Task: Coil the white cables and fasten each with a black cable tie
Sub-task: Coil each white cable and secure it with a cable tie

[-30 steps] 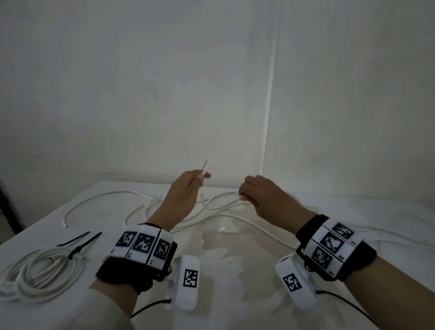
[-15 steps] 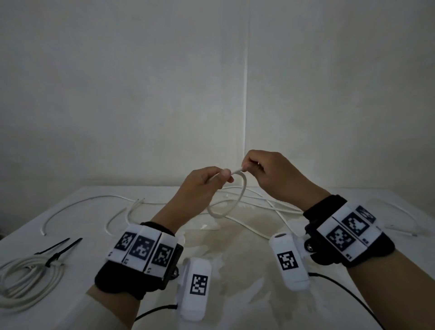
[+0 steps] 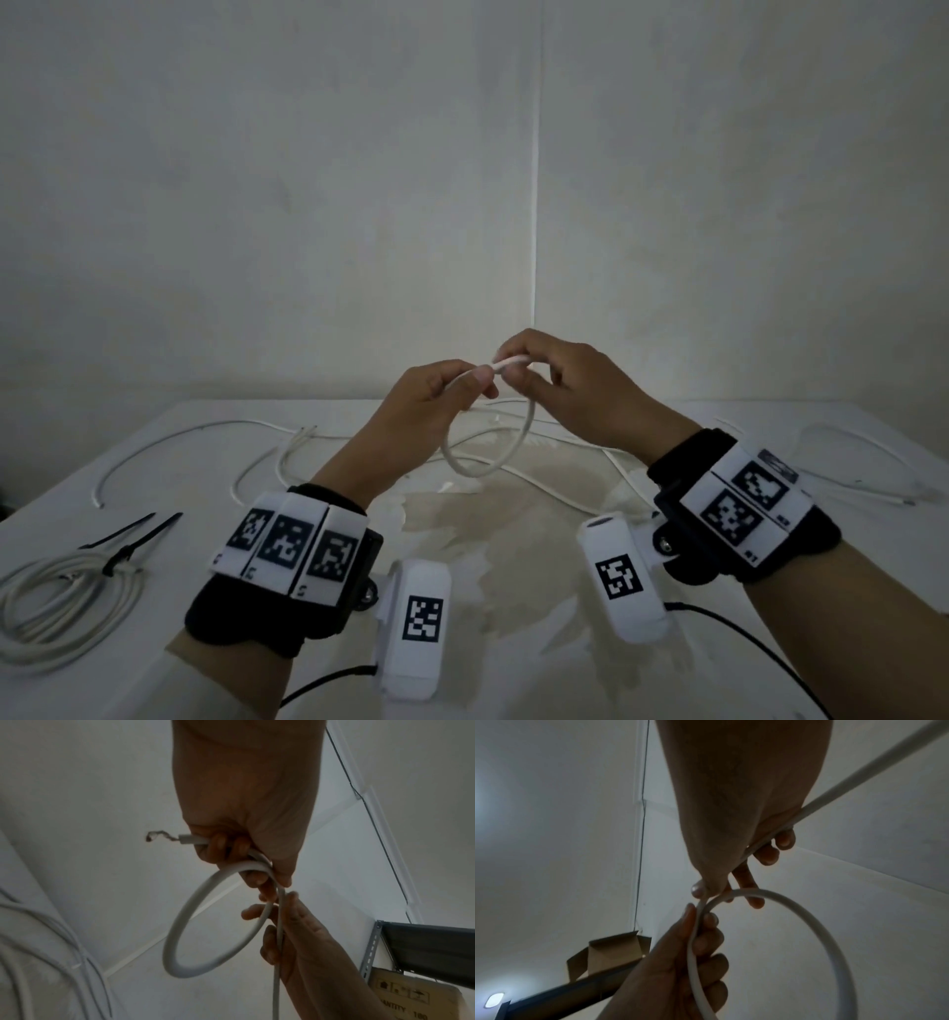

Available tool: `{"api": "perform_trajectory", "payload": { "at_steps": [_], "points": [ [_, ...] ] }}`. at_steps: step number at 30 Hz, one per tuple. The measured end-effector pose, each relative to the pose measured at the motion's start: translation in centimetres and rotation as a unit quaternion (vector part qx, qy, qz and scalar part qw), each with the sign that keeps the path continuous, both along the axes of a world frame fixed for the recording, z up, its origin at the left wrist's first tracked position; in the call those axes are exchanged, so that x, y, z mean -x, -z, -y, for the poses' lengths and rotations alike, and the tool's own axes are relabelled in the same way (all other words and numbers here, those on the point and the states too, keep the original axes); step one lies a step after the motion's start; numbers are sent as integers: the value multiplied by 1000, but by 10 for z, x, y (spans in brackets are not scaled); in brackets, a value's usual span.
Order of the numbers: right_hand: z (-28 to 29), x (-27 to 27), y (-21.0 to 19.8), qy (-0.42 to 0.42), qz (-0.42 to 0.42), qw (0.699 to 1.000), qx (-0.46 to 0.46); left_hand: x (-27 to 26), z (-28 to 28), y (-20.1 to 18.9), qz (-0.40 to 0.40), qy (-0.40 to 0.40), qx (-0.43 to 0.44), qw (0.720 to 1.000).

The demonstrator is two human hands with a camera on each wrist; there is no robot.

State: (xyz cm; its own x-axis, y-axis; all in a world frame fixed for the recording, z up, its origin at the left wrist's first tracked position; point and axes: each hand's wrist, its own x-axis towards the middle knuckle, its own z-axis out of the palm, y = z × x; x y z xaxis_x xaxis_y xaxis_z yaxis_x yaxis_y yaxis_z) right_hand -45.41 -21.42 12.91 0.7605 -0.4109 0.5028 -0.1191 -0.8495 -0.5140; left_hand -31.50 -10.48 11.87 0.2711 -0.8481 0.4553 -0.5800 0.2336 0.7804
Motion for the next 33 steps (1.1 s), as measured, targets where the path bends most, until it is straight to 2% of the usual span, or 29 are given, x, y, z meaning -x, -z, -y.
{"api": "perform_trajectory", "payload": {
  "at_steps": [5, 10, 18, 21, 24, 26, 30, 33],
  "points": [
    [-1, -3, -3, -43, -15, 995, -89, -1, -6, 2, -11, 12, -17, 1000],
    [-3, -1, -7, -77, 18, 980, -181, -6, -11, 5, -29, 4, -16, 999],
    [-6, 0, -13, -48, 30, 976, -208, -6, -19, -2, -60, 5, -9, 998],
    [-7, -1, -11, -60, 8, 972, -227, -9, -18, 0, -61, 0, -10, 998],
    [-13, -7, -9, -60, -30, 983, -170, -8, -15, 4, -51, -4, -11, 999],
    [-15, -11, -6, -41, -23, 988, -150, -8, -13, 7, -57, -13, -9, 998],
    [-10, -13, -1, -34, 20, 981, -191, -11, -12, 6, -56, -33, -27, 998],
    [-11, -12, 1, -33, 10, 974, -225, -13, -12, 6, -43, -31, -39, 998]
  ]
}}
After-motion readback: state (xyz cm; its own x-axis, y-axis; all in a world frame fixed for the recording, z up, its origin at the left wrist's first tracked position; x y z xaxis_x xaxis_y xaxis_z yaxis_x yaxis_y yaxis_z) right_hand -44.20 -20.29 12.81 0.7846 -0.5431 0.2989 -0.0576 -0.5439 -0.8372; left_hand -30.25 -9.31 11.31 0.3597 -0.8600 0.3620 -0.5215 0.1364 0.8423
